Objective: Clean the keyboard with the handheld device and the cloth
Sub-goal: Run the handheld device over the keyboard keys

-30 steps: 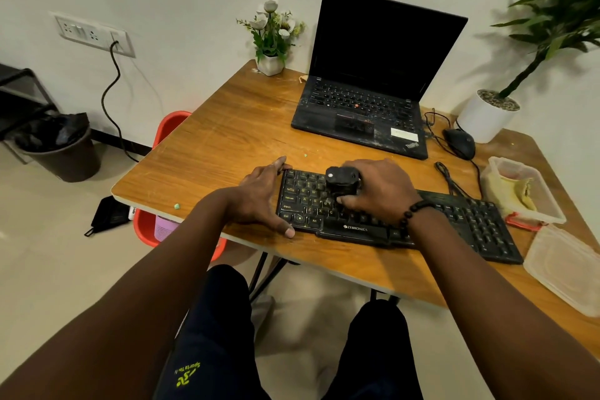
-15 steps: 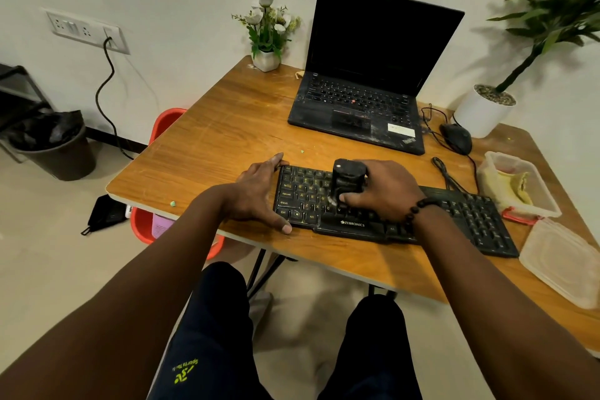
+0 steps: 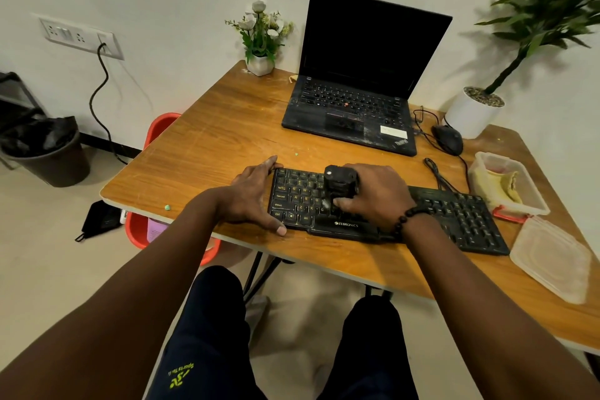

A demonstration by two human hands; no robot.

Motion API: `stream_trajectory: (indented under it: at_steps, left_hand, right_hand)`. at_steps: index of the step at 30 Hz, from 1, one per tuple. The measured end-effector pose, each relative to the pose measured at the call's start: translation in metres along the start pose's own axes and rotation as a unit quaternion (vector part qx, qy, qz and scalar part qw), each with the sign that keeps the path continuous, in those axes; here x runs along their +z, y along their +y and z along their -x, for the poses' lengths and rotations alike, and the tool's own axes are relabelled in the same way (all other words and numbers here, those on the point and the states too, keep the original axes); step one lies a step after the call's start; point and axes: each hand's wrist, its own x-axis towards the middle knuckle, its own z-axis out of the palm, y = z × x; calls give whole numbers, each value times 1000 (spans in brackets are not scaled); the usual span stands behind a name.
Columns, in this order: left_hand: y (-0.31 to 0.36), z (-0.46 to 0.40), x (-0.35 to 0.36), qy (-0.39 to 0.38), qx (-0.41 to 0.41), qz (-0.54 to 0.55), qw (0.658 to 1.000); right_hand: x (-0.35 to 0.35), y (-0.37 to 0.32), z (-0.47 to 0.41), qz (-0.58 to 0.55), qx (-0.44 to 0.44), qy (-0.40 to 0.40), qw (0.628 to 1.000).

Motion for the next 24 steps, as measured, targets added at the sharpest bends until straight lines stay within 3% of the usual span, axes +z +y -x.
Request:
stream_trajectory:
  at_steps: [2, 5, 7, 9, 11, 13, 15, 17, 21, 24]
  left_hand:
    - [0, 0, 1, 0, -3, 3, 1000]
    - [0, 0, 1, 1, -9, 3, 1000]
    - [0, 0, 0, -2, -9, 2, 1000]
    - [0, -1, 1, -1, -10, 3, 1000]
    - [0, 1, 1, 2, -11, 3, 1000]
    - [0, 1, 1, 0, -11, 6, 1000]
    - [1, 0, 1, -2, -11, 9, 1000]
    - [1, 1, 0, 0, -14, 11, 1000]
    - [3, 1, 0, -4, -16, 15, 1000]
    - [4, 2, -1, -2, -17, 15, 1000]
  right_hand:
    - [-1, -1, -2, -10, 14, 34, 999]
    - [0, -14, 1, -181, -10, -47, 982]
    - [8, -17, 1, -100, -26, -60, 993]
    - [7, -17, -4, 7, -25, 19, 999]
    - [4, -19, -6, -51, -28, 24, 998]
    - [5, -23, -4, -119, -53, -30, 991]
    - [8, -23, -3, -23, -73, -28, 997]
    - [6, -20, -8, 45, -60, 30, 997]
    - [5, -26, -7, -103, -62, -37, 992]
    - [7, -26, -9, 38, -74, 19, 996]
